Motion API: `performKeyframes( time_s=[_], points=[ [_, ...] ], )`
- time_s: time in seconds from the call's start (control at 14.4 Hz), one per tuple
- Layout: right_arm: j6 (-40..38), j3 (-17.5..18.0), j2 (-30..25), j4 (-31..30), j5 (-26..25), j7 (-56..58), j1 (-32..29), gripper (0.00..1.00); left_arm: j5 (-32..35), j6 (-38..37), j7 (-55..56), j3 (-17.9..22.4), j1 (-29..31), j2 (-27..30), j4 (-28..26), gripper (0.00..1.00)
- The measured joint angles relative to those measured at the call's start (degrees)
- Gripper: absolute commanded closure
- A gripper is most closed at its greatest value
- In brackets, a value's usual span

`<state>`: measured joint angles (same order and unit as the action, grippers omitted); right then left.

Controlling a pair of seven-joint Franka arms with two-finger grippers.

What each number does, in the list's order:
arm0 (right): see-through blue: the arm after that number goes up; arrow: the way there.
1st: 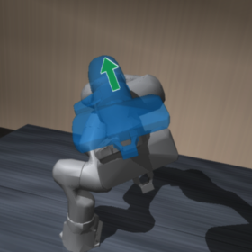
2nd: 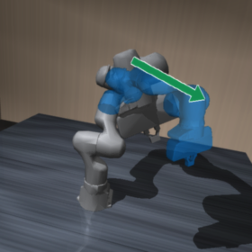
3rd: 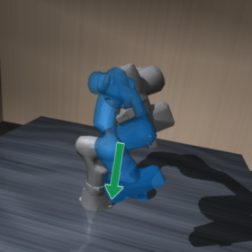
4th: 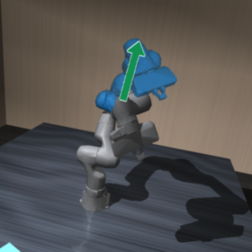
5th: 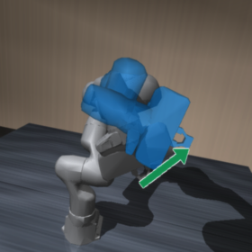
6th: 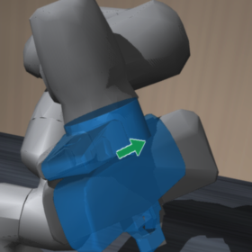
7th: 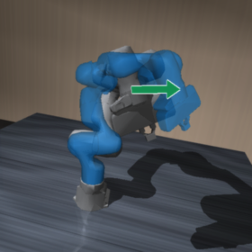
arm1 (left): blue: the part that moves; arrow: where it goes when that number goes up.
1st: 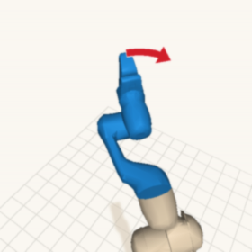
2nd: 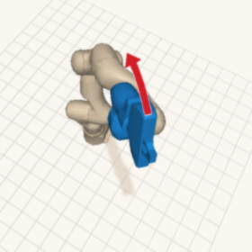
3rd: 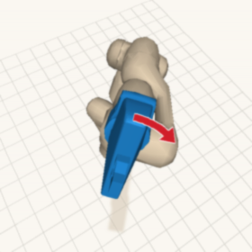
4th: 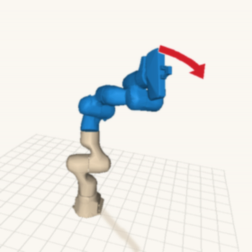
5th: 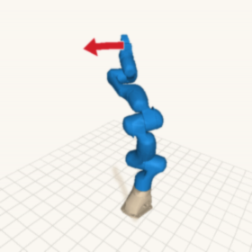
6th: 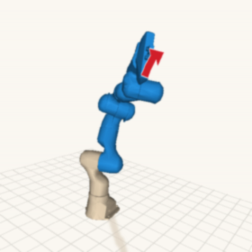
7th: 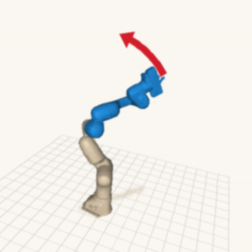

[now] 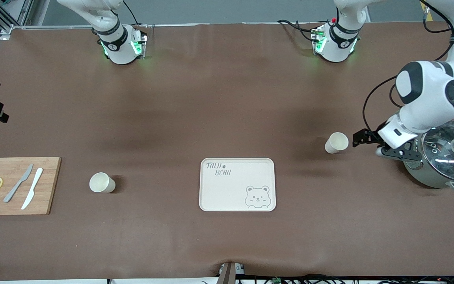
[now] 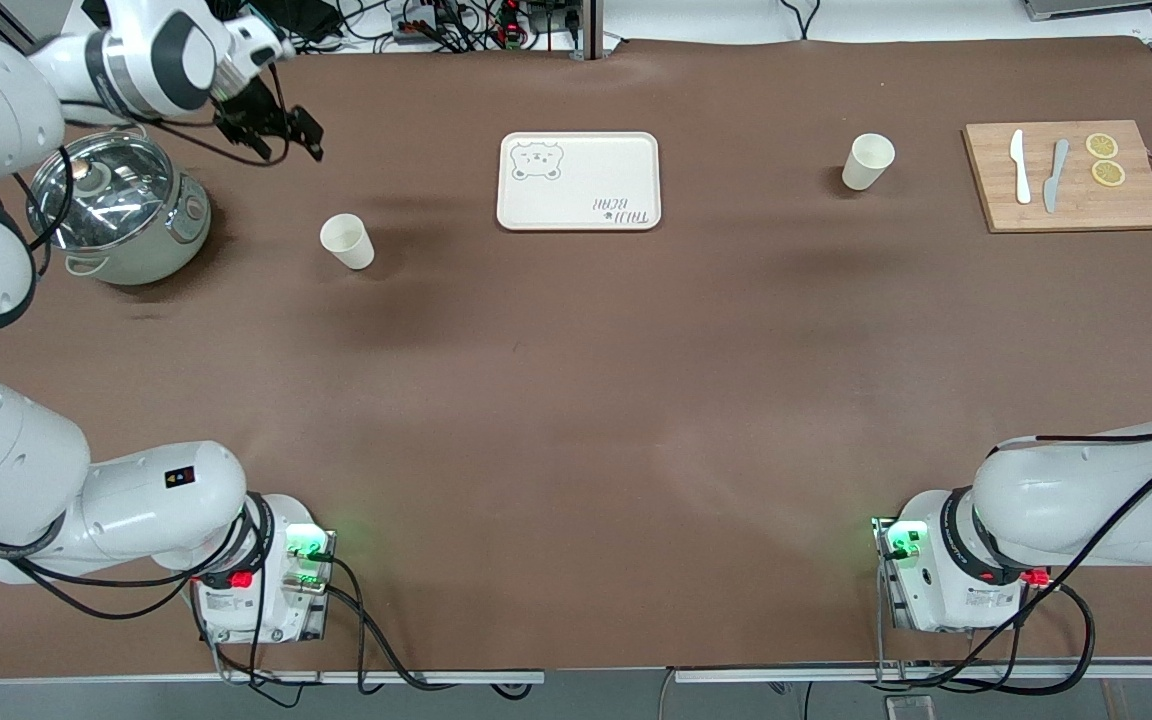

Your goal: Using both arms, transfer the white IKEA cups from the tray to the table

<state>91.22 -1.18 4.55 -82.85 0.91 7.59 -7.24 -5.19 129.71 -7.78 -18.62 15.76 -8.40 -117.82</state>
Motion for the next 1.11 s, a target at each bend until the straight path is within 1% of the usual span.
performKeyframes(
  time_s=[0.21, 0.28, 0.55, 0.62, 0.76, 0.97, 1.04, 1.11],
  points=[
    [0.0, -0.06, 0.0, 0.02, -0.01, 0.07, -0.82, 0.0, 0.02, -0.89, 0.12, 0.02, 0.96, -0.32, 2.82, 0.0],
    [0.0, -0.06, 0.0, 0.03, -0.01, 0.07, -0.97, 0.0, 0.02, -2.24, 0.12, 0.02, 1.08, -0.36, 4.11, 0.0],
    [-0.52, -0.1, 0.0, 0.37, -0.03, 0.07, -1.24, 0.0, 0.52, -14.85, 1.42, 0.14, 0.35, -0.21, 12.09, 0.0],
    [-0.87, -0.12, 0.0, 0.75, -0.03, 0.07, -1.45, 0.0, 1.7, -18.15, 3.28, 1.29, -1.59, -0.11, 14.3, 0.0],
    [-1.97, -0.15, 0.0, 1.98, -0.03, 0.08, -1.88, 0.0, 3.08, -23.03, 6.85, 6.24, -7.76, 0.16, 18.8, 0.0],
    [-2.86, -0.14, -0.01, 3.08, -0.03, 0.11, -2.09, 0.0, 3.31, -28.76, 7.89, 8.89, -11.26, 0.31, 24.46, 0.0],
    [-2.87, -0.14, 0.0, 3.09, -0.03, 0.11, -2.09, 0.0, 3.31, -30.14, 7.89, 11.86, -14.25, 0.37, 25.65, 0.0],
    [-2.91, -0.14, 0.0, 3.09, -0.03, 0.11, -2.13, 0.0, 3.31, -31.49, 7.9, 17.74, -19.77, 0.4, 26.78, 0.0]
  ],
)
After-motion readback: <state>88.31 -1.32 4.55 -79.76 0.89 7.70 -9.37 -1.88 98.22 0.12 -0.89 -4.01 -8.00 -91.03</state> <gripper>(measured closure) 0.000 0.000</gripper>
